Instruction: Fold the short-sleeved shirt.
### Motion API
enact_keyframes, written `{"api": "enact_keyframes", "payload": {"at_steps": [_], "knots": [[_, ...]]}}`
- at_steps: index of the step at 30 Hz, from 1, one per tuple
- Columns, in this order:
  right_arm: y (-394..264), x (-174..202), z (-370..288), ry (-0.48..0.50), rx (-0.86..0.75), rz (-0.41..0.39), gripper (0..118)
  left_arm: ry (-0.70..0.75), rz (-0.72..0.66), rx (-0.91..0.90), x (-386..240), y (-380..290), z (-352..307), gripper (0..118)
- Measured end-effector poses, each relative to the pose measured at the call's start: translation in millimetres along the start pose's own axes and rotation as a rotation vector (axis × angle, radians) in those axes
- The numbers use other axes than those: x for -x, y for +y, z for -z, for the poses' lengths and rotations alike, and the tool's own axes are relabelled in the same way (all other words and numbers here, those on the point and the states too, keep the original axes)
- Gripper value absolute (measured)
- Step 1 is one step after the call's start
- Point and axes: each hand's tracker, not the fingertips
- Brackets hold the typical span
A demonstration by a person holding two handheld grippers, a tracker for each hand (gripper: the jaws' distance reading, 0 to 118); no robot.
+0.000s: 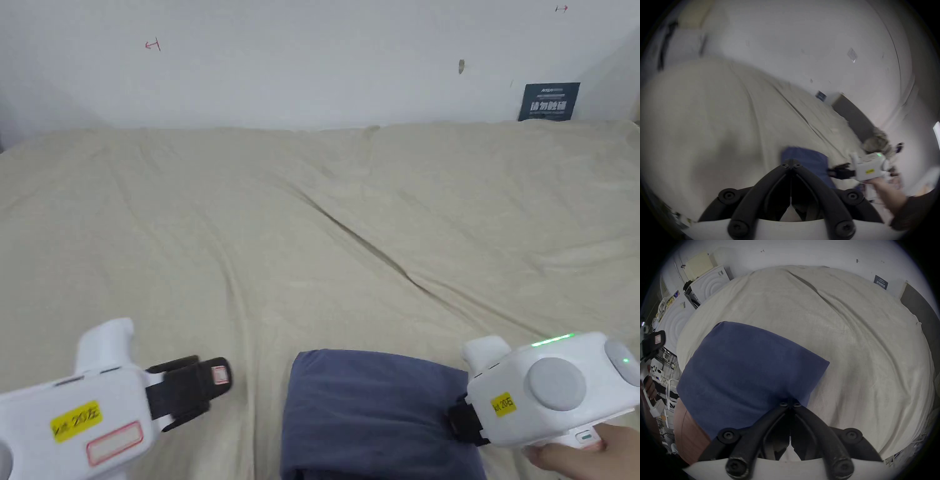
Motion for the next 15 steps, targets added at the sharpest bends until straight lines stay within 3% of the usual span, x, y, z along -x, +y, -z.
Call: {"api": "enact_keyframes", "payload": {"at_steps": [2, 3, 4, 5, 6, 7, 11, 15], "knots": [[-2.6, -0.4, 0.2, 0.001, -0.003, -0.019, 0, -0.135, -0.124, 0.149, 23.3, 11.1, 28.7, 4], [-3.7, -0.5, -0.4, 0.001, -0.008, -0.023, 0, -0.176, -0.179, 0.194, 35.0, 14.8, 41.9, 19], [-4.2, -0.9, -1.1, 0.002, -0.013, -0.012, 0, -0.196, -0.215, 0.215, 42.6, 16.7, 50.8, 38], [-5.3, -2.4, -1.8, 0.009, -0.018, 0.022, 0, -0.199, -0.213, 0.248, 50.7, 20.3, 61.2, 66], [-6.3, -3.7, -2.4, 0.013, -0.020, 0.044, 0, -0.209, -0.226, 0.297, 57.0, 22.8, 72.2, 102], [-7.1, -2.8, -3.1, 0.013, -0.022, 0.048, 0, -0.229, -0.239, 0.353, 62.1, 23.6, 82.7, 118], [-6.3, 0.5, -1.7, 0.004, -0.021, 0.022, 0, -0.384, -0.380, 0.509, 70.0, 12.5, 119.4, 118], [-7.1, -5.8, 0.8, 0.028, -0.028, 0.054, 0, -0.502, -0.378, 0.538, 62.7, 7.7, 153.1, 118]]}}
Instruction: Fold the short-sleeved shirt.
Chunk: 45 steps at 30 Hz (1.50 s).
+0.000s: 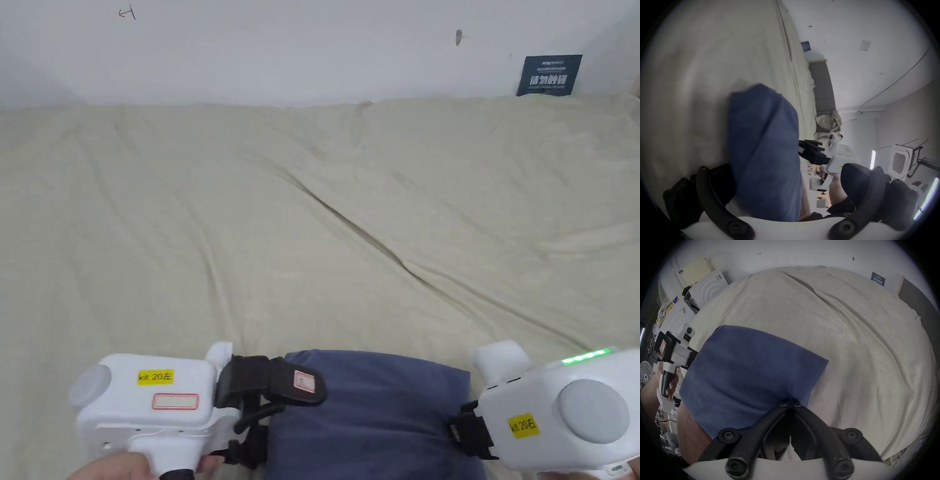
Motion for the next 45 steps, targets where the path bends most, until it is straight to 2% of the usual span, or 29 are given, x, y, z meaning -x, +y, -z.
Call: {"api": "enact_keyframes", "payload": {"at_steps": [4, 5, 8, 11, 12, 13, 14, 15, 16, 18, 22, 25, 28, 33, 39, 41, 45], "knots": [[-5.7, -9.5, -0.1, 0.044, -0.024, 0.057, 0, 0.055, 0.001, 0.071, -8.2, 3.2, 29.7, 118], [-7.3, -11.5, 0.2, 0.054, -0.031, 0.068, 0, 0.099, 0.022, 0.043, -9.6, -0.2, 32.4, 118], [-10.8, -14.5, -0.5, 0.073, -0.045, 0.088, 0, 0.105, 0.077, 0.057, -12.1, -3.7, 30.4, 118], [-12.5, -16.0, -1.6, 0.083, -0.055, 0.096, 0, 0.161, 0.029, 0.042, -17.2, -3.4, 26.3, 114], [-13.5, -16.1, -2.7, 0.085, -0.061, 0.096, 0, 0.200, 0.016, 0.015, -19.6, -5.3, 24.6, 103], [-14.8, -16.1, -4.2, 0.085, -0.068, 0.095, 0, 0.249, 0.033, -0.004, -22.1, -5.4, 23.6, 78], [-16.9, -15.9, -6.8, 0.084, -0.080, 0.091, 0, 0.396, 0.105, -0.044, -24.5, -7.0, 23.5, 30], [-19.1, -16.5, -10.7, 0.111, -0.109, 0.096, 0, 0.405, 0.124, -0.015, -23.7, -11.4, 24.8, 22], [-21.1, -16.6, -14.4, 0.146, -0.134, 0.113, 0, 0.375, 0.068, 0.022, -19.3, -12.4, 24.1, 22], [-25.4, -16.5, -20.7, 0.128, -0.129, 0.135, 0, 0.346, 0.059, -0.033, -26.9, -13.1, 21.8, 22], [-31.5, -12.5, -32.1, 0.111, -0.148, 0.138, 0, 0.421, 0.264, -0.035, -66.1, -21.2, 10.5, 22], [-33.4, -5.2, -38.5, 0.102, -0.166, 0.124, 0, 0.524, 0.296, -0.041, -91.0, -17.5, -28.3, 22], [-31.6, 7.4, -41.9, 0.118, -0.171, 0.121, 0, 0.714, 0.326, -0.088, -102.1, -11.3, -90.2, 22], [-25.3, 37.6, -39.4, 0.148, -0.159, 0.108, 0, 1.120, 0.284, -0.149, -98.4, 5.5, -214.1, 22], [-18.2, 68.5, -25.9, 0.157, -0.114, 0.076, 0, 1.453, 0.169, -0.164, -59.3, 28.0, -307.7, 22], [-16.4, 73.1, -22.2, 0.166, -0.098, 0.088, 0, 1.493, 0.123, -0.160, -40.2, 38.6, -327.9, 22], [-13.4, 79.9, -19.6, 0.156, -0.089, 0.085, 0, 1.392, 0.023, -0.169, -27.2, 40.9, -349.9, 22]]}}
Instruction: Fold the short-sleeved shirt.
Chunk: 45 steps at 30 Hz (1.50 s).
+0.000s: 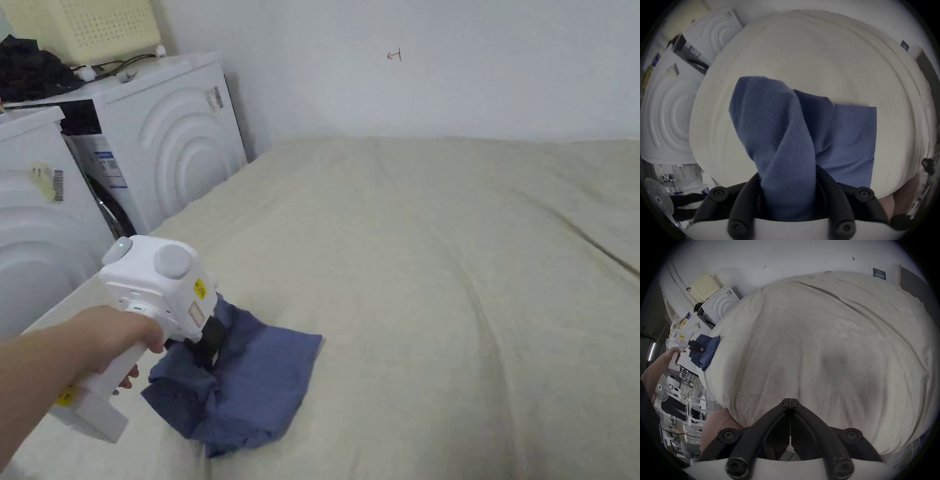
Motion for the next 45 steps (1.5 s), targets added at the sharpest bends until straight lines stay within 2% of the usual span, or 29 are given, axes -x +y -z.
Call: {"api": "enact_keyframes", "payload": {"at_steps": [3, 4, 5, 6, 7, 8, 11, 14, 17, 18, 19, 20, 21, 22, 23, 24, 25, 28, 29, 33, 37, 40, 42, 45], "knots": [[1.1, 0.4, 1.3, -0.003, 0.004, 0.006, 0, -0.002, -0.009, -0.006, 6.4, -0.2, 2.1, 22], [1.0, 0.6, 1.4, -0.003, 0.004, 0.010, 0, -0.004, -0.013, -0.011, 4.6, -3.0, 0.8, 29], [0.7, 0.8, 1.3, -0.001, 0.005, 0.012, 0, 0.019, -0.020, -0.025, 5.8, -4.6, 2.5, 45], [0.3, 0.8, 1.1, 0.000, 0.005, 0.014, 0, 0.075, -0.042, -0.033, 7.4, -5.3, 4.4, 82], [-0.5, 0.5, 0.3, 0.000, 0.005, 0.014, 0, 0.125, -0.046, -0.029, 9.3, -6.3, 6.7, 106], [-1.5, 0.6, -1.0, 0.000, 0.004, 0.013, 0, 0.156, -0.047, -0.039, 11.2, -10.1, 6.1, 118], [-4.7, -2.4, -7.7, 0.003, -0.005, 0.013, 0, 0.193, -0.088, -0.141, 22.3, -18.8, -8.4, 118], [-6.9, -7.6, -15.6, -0.008, -0.023, 0.022, 0, 0.169, -0.218, -0.261, 31.5, -28.9, -33.8, 118], [-9.0, -13.9, -30.4, -0.017, -0.094, 0.036, 0, -0.020, -0.327, -0.413, 23.8, -42.6, -60.9, 118], [-9.3, -15.3, -36.1, -0.016, -0.123, 0.036, 0, -0.102, -0.340, -0.436, 14.3, -49.5, -66.6, 114], [-9.6, -17.0, -41.8, -0.020, -0.150, 0.033, 0, -0.174, -0.330, -0.457, 3.0, -56.4, -70.1, 103], [-9.7, -18.0, -47.9, -0.029, -0.177, 0.034, 0, -0.227, -0.300, -0.498, -10.6, -61.1, -72.0, 83], [-9.7, -19.0, -54.1, -0.038, -0.200, 0.038, 0, -0.242, -0.271, -0.530, -31.7, -69.6, -73.8, 83], [-9.8, -19.9, -59.6, -0.040, -0.218, 0.042, 0, -0.248, -0.235, -0.546, -51.7, -75.7, -73.8, 75], [-9.5, -21.2, -65.3, -0.039, -0.229, 0.046, 0, -0.271, -0.177, -0.558, -75.1, -82.4, -73.1, 55], [-9.0, -21.7, -71.7, -0.040, -0.233, 0.050, 0, -0.299, -0.140, -0.573, -100.3, -89.1, -72.4, 8], [-9.5, -22.1, -78.2, -0.041, -0.252, 0.054, 0, -0.314, -0.129, -0.586, -123.4, -98.7, -73.2, 0], [-13.0, -21.9, -100.7, -0.049, -0.321, 0.042, 0, -0.586, -0.115, -0.692, -173.0, -122.3, -82.0, 0], [-15.2, -21.0, -109.6, -0.063, -0.356, 0.036, 0, -0.602, -0.108, -0.739, -192.8, -133.6, -89.1, 0], [-30.7, -15.9, -146.7, -0.112, -0.537, -0.021, 0, -0.496, -0.028, -1.010, -254.2, -179.8, -129.3, 0], [-53.2, -1.7, -181.7, -0.189, -0.765, -0.116, 0, -0.562, -0.028, -1.261, -282.6, -224.0, -164.3, 0], [-71.7, 10.1, -198.2, -0.241, -0.964, -0.205, 0, -0.315, -0.008, -1.426, -312.1, -253.3, -185.9, 0], [-82.8, 20.3, -204.9, -0.297, -1.082, -0.264, 0, -0.231, 0.023, -1.518, -326.1, -269.7, -190.6, 0], [-92.3, 31.6, -201.9, -0.427, -1.201, -0.307, 0, -0.095, 0.012, -1.551, -347.0, -284.7, -190.2, 0]]}}
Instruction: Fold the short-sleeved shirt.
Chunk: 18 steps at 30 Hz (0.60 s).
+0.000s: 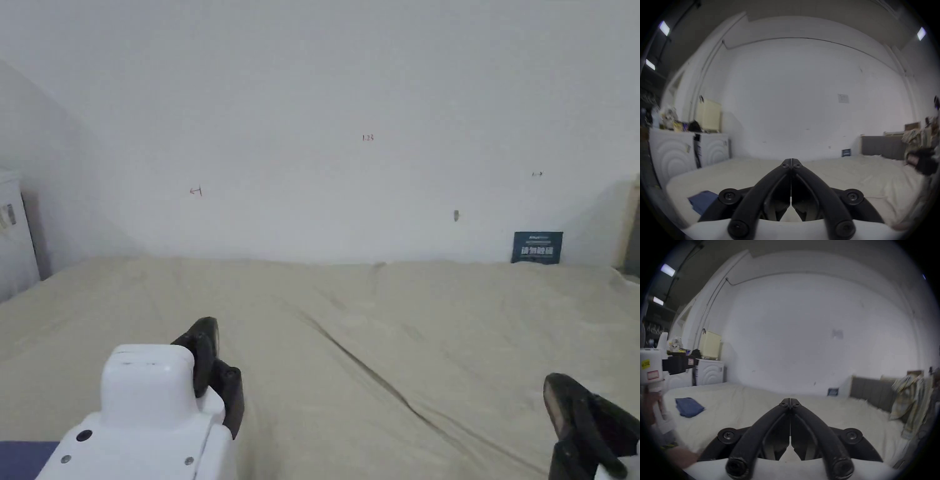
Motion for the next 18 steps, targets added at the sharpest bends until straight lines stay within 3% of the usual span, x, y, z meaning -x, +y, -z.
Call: {"api": "enact_keyframes", "payload": {"at_steps": [3, 6, 15, 17, 18], "knots": [[-9.2, 7.7, -2.3, -0.126, -0.052, -0.005, 0, 0.069, 0.040, -0.022, -10.9, -11.8, -2.5, 0], [-21.9, 4.0, 2.4, -0.128, -0.011, 0.052, 0, 0.036, 0.003, 0.061, -10.6, -19.1, 3.6, 0], [-25.7, -6.7, 6.6, -0.141, 0.063, 0.058, 0, 0.051, 0.039, 0.028, -5.0, -26.8, -6.2, 2], [-23.7, -6.2, 7.5, -0.133, 0.063, 0.046, 11, 0.029, 0.011, 0.020, -1.9, -25.7, -6.4, 8], [-22.3, -5.8, 7.6, -0.119, 0.062, 0.044, 36, 0.023, -0.003, 0.018, -0.9, -25.3, -6.7, 21]]}}
